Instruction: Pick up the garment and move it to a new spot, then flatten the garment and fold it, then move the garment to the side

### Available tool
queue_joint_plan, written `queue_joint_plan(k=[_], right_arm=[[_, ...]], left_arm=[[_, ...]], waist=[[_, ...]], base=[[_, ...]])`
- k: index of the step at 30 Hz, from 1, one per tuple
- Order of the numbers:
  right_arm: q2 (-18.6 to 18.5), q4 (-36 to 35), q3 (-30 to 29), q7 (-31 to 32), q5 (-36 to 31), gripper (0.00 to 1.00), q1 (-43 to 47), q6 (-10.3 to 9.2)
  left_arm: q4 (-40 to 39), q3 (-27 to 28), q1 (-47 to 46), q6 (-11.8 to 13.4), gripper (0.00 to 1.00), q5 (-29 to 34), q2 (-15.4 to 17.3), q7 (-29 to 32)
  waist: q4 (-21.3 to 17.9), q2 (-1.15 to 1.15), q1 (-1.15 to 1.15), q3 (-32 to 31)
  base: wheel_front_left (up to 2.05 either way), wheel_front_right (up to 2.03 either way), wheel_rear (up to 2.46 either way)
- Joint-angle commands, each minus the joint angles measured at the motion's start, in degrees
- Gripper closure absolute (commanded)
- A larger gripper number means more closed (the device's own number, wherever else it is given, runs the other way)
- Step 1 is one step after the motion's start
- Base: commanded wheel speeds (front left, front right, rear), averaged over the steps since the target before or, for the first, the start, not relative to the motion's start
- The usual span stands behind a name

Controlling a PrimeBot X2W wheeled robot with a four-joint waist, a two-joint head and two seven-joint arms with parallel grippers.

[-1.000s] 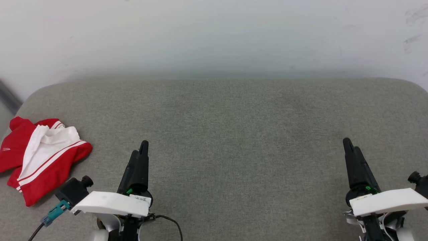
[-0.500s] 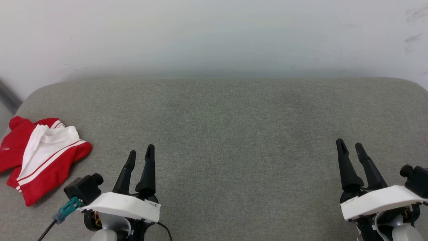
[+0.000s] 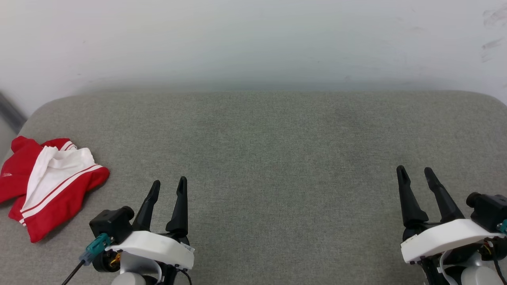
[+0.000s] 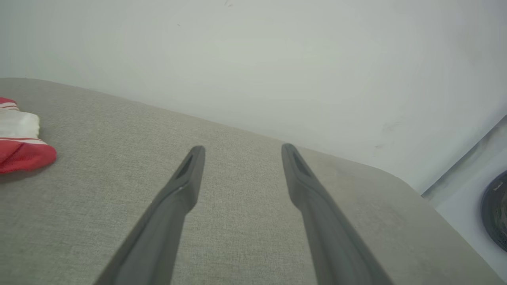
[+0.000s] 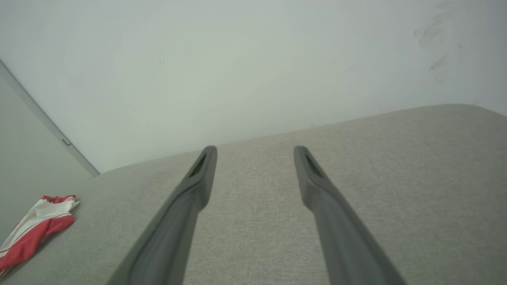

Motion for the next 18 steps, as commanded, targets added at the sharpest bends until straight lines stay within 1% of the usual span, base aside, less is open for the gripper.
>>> queue_joint_plan(k=[1, 18], right_arm=[[0.16, -0.78, -0.07, -0.37, -1.46, 0.0, 0.2, 0.0], [0.24, -1.98, -0.57, -0.65, -9.61, 0.0, 1.22, 0.0]], left_arm=[[-0.3, -0.05, -1.27, 0.24, 0.0, 1.31, 0.45, -0.45], [1.22, -0.87, -1.08, 1.01, 0.0, 10.48, 0.57, -2.67]], waist=[[0.01, 0.0, 0.0, -0.03], [-0.03, 0.0, 0.0, -0.51]], base=[[0.0, 0.0, 0.0], [0.0, 0.0, 0.0]])
